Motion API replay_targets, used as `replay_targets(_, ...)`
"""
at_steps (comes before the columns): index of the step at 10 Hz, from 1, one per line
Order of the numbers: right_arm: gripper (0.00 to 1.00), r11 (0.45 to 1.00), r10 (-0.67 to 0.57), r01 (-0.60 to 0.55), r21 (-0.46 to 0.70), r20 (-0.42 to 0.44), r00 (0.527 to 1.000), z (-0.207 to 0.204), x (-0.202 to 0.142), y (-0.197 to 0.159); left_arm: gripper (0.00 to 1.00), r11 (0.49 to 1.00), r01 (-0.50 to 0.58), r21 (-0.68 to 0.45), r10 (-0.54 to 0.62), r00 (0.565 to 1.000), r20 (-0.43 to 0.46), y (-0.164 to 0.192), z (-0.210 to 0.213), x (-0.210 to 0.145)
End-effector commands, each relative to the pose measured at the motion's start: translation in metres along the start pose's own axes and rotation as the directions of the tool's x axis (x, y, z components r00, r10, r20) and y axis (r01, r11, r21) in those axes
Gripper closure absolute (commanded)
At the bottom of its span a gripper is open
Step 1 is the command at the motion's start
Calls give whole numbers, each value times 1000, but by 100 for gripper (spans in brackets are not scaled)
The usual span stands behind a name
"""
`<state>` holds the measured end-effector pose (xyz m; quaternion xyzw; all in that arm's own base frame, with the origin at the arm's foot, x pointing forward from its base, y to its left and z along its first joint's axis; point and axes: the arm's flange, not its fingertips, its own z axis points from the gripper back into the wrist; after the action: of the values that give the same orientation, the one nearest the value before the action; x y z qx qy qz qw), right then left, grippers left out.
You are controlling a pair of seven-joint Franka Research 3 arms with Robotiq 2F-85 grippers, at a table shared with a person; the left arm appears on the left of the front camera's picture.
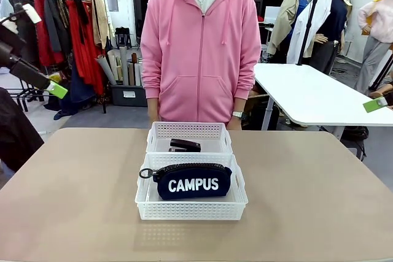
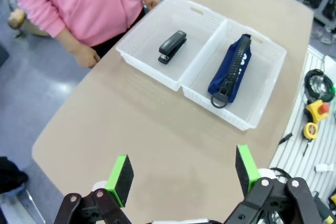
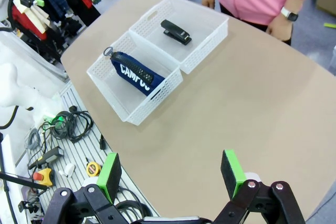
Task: Distribute items into two baskets.
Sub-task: Place the picked Stapler into the Organizing basket as instructed by the person.
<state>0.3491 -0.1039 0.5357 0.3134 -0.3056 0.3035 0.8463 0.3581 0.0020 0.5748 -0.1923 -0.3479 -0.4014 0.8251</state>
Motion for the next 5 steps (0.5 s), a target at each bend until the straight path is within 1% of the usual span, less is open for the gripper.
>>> replay_targets(1, 0, 1000, 10, -10, 6, 18, 1000, 1, 1, 1, 0, 999, -22, 27, 20, 997, 70, -6, 5, -11)
replay_targets(3, 0, 1000, 10, -10, 6, 18, 1000, 1, 1, 1, 0, 1000, -23, 19, 21, 994, 105, -9, 9, -18)
replay_targets(4, 0, 1000, 10, -10, 6, 18, 1000, 1, 1, 1, 0, 1000, -17, 26, 16, 999, 39, -3, 9, -13)
replay_targets(5, 0, 1000, 10, -10, 6, 18, 1000, 1, 1, 1, 0, 1000, -17, 26, 16, 999, 39, -3, 9, -13)
